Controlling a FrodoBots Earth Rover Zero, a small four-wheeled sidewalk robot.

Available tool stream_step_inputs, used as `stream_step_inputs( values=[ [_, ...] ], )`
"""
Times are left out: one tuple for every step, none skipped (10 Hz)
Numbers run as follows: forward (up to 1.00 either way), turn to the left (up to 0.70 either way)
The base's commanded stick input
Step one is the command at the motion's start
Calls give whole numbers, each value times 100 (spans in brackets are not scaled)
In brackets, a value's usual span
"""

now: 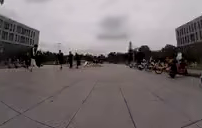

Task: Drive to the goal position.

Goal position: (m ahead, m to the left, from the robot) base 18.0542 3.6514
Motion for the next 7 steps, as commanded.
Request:
stream_step_inputs(
  values=[
    [66, 1],
    [66, 1],
    [66, 1],
    [66, 1],
    [66, 1],
    [66, 1],
    [66, 1]
  ],
)
